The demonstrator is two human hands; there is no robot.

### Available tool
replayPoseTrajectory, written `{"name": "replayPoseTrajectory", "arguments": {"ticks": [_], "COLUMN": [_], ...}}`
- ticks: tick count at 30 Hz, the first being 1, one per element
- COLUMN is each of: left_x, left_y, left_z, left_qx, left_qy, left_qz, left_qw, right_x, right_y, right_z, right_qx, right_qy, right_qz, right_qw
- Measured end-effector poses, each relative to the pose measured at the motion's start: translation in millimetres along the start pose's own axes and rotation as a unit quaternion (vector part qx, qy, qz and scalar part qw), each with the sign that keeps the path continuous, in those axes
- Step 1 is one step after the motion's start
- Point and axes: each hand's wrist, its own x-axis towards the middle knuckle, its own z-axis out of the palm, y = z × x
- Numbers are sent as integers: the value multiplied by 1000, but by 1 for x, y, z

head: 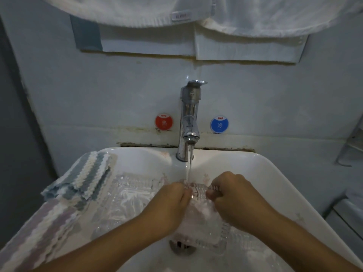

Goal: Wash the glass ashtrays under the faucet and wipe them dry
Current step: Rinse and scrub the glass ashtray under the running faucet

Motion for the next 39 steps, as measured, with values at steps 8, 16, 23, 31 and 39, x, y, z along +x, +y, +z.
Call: {"name": "replayPoseTrajectory", "arguments": {"ticks": [8,16,23,31,39], "left_x": [-2,-3,-7,-7,-5], "left_y": [-1,4,7,10,7], "left_z": [2,-2,-8,-5,-13], "left_qx": [-102,-86,-212,-304,-424], "left_qy": [29,-14,-23,-77,-113], "left_qz": [-12,12,-60,-108,-163], "left_qw": [994,996,975,943,883], "right_x": [2,3,8,14,13], "right_y": [3,3,9,14,14], "right_z": [0,-1,-3,-5,-4], "right_qx": [15,36,51,57,53], "right_qy": [29,43,71,93,117], "right_qz": [-9,-20,-5,-3,-27], "right_qw": [999,998,996,994,991]}}
